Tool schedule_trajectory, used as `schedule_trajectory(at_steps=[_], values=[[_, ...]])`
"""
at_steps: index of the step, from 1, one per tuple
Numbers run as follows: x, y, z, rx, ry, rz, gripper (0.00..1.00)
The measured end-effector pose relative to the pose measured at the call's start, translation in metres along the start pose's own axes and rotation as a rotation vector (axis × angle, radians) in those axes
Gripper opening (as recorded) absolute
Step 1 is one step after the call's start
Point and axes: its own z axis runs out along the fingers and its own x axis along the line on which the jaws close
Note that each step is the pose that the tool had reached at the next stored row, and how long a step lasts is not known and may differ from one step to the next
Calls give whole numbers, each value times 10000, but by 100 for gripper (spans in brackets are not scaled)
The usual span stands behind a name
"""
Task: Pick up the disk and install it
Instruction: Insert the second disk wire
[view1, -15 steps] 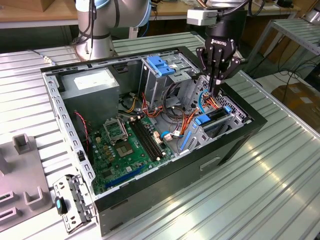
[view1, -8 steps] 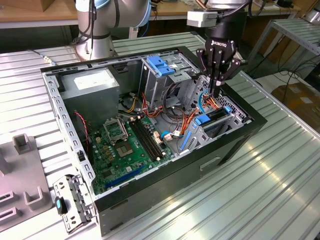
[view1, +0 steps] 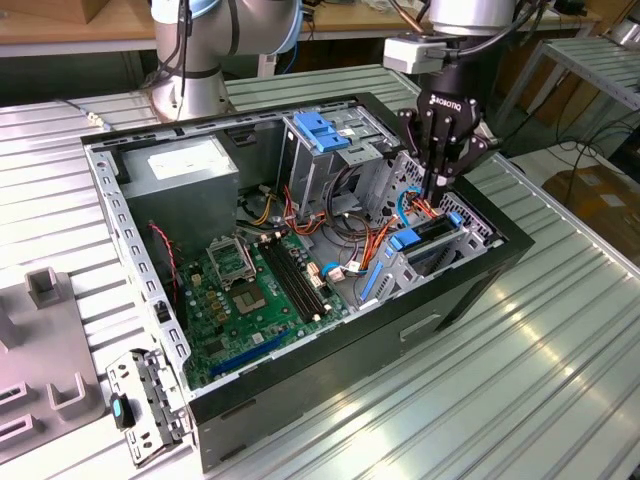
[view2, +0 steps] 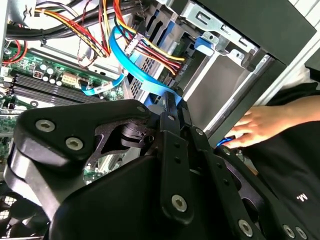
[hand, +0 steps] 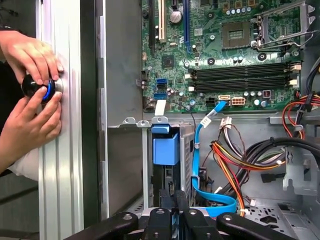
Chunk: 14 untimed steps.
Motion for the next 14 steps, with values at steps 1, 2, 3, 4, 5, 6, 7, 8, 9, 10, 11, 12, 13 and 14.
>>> schedule_trajectory(at_steps=[1,2,3,4,5,6,7,8,9,10,11,12,13,14], values=[[9,4,7,5,-72,-13,16],[20,9,14,10,-146,-25,16],[35,17,23,14,-222,-39,16],[48,24,31,17,-270,-51,16],[69,34,41,23,-323,-71,16],[85,42,48,27,-355,-84,16],[104,51,58,32,-388,-100,16],[126,60,68,36,-405,-114,16],[142,69,76,39,-411,-122,16],[185,89,97,48,-420,-143,16],[215,103,112,54,-425,-158,16],[233,111,120,56,-429,-165,16],[241,112,124,58,-440,-168,16],[242,112,124,58,-441,-168,16]])
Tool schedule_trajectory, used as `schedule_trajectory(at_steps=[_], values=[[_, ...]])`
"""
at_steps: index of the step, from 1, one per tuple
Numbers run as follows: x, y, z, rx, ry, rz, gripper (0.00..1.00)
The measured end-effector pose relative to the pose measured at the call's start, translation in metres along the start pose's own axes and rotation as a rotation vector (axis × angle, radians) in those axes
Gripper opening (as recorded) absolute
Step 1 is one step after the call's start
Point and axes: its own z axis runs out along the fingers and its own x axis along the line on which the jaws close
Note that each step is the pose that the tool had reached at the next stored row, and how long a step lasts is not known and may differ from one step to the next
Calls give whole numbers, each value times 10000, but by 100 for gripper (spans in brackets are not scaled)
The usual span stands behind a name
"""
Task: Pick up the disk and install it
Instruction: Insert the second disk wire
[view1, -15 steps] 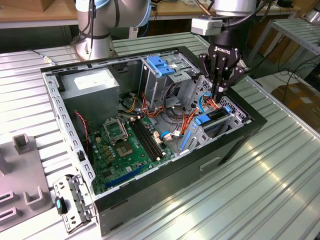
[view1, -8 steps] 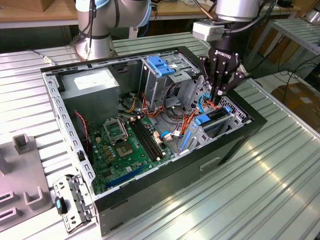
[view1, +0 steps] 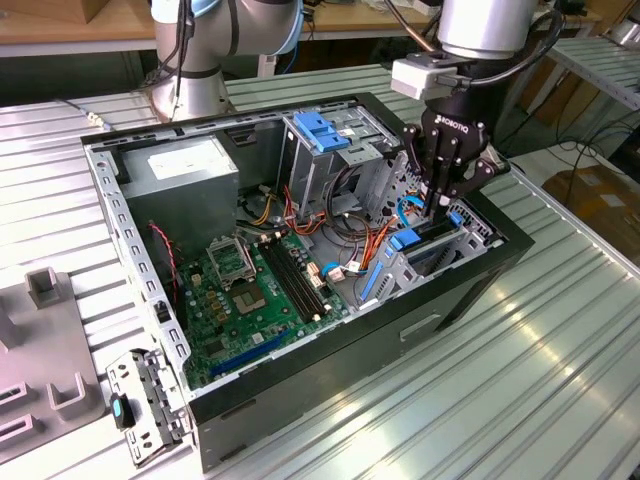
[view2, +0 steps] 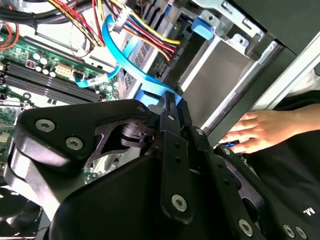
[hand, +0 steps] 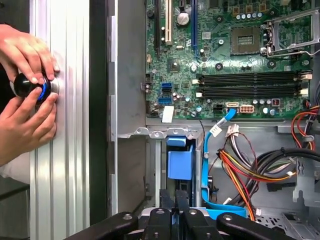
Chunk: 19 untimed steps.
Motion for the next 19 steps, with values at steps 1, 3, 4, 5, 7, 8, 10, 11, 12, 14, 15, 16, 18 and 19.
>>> schedule_trajectory(at_steps=[1,3,4,5,7,8,10,11,12,14,15,16,18,19], values=[[0,0,0,0,1,0,16],[2,0,0,0,-5,0,16],[4,1,0,0,-22,1,16],[7,1,3,0,-64,2,16],[17,1,6,1,-211,1,16],[24,1,9,6,-336,0,16],[43,0,14,42,-879,-8,16],[50,1,16,52,-1037,-12,16],[63,1,20,64,-1175,-18,16],[90,3,29,94,-1312,-32,16],[102,6,32,128,-1332,-39,16],[111,8,35,172,-1341,-44,16],[128,18,41,267,-1357,-48,16],[134,23,44,315,-1364,-46,16]])
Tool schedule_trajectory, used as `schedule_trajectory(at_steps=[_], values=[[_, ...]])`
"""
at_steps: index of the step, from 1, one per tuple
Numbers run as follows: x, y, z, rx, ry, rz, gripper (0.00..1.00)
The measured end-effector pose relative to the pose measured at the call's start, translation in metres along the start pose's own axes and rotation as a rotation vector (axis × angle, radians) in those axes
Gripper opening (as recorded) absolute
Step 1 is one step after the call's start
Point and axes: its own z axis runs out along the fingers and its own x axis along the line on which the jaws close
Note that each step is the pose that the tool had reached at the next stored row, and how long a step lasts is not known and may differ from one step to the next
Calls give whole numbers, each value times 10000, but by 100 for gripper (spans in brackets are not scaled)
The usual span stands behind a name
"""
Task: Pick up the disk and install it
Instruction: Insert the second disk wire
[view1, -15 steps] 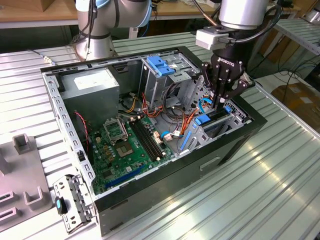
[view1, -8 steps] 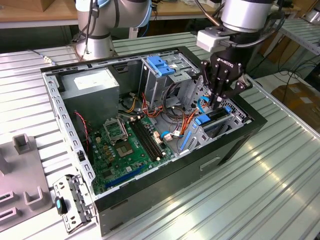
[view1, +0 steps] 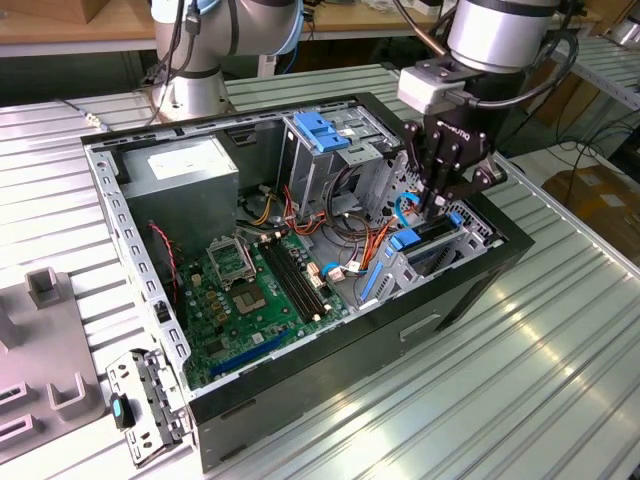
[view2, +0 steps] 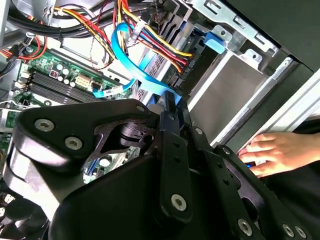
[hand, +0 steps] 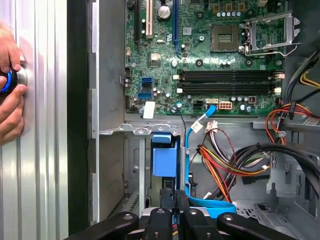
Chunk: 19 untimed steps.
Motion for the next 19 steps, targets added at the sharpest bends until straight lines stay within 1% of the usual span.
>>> schedule_trajectory(at_steps=[3,5,6,7,9,11,12,13,16,18,19], values=[[17,25,5,155,-43,4,16],[23,51,10,224,-76,5,16],[25,63,15,243,-94,0,16],[36,81,26,264,-146,-18,16],[60,86,37,293,-226,-37,16],[94,88,47,337,-374,-40,16],[120,90,53,371,-483,-37,16],[144,91,59,399,-573,-35,16],[193,92,71,463,-750,-31,16],[208,92,76,512,-865,-30,16],[212,96,77,570,-968,-26,16]])
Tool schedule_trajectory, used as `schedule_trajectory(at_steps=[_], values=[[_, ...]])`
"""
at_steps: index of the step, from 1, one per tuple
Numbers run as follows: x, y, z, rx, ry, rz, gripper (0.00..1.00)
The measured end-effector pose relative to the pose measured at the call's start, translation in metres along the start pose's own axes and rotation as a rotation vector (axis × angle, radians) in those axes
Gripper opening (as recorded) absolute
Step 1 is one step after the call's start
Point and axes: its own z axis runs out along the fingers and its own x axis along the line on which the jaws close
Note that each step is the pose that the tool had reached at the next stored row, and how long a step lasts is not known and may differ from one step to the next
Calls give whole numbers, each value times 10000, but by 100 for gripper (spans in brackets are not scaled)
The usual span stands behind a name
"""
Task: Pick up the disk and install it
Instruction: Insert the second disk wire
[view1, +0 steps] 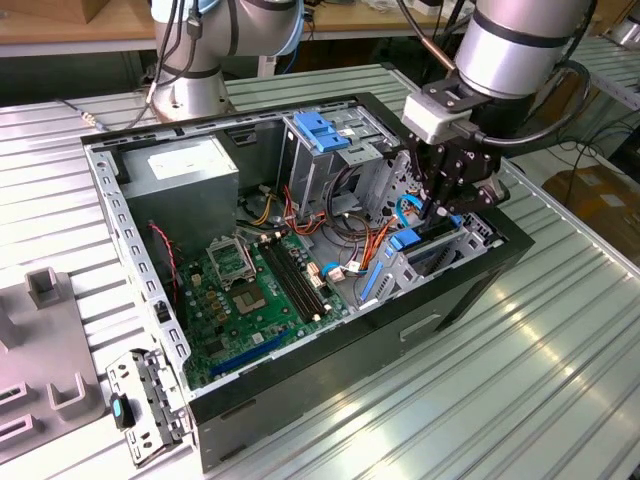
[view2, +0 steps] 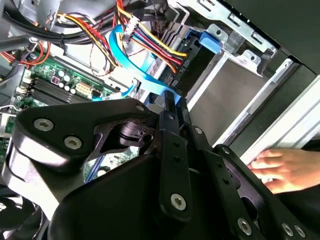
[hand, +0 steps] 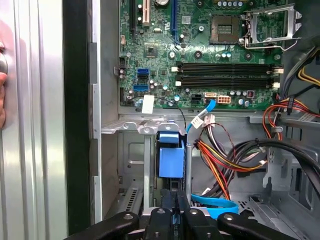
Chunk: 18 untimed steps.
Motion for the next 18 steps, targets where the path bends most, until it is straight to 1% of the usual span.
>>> schedule_trajectory(at_steps=[2,3,4,5,6,8,9,11,13,18], values=[[6,5,1,66,-176,13,16],[87,28,32,210,-588,58,16],[102,31,37,239,-765,76,16],[114,37,41,269,-868,87,16],[127,48,45,293,-902,91,16],[138,60,50,322,-904,91,16],[141,63,50,354,-912,92,16],[142,70,52,461,-951,96,16],[142,74,56,475,-957,97,16],[141,80,86,476,-975,99,16]])
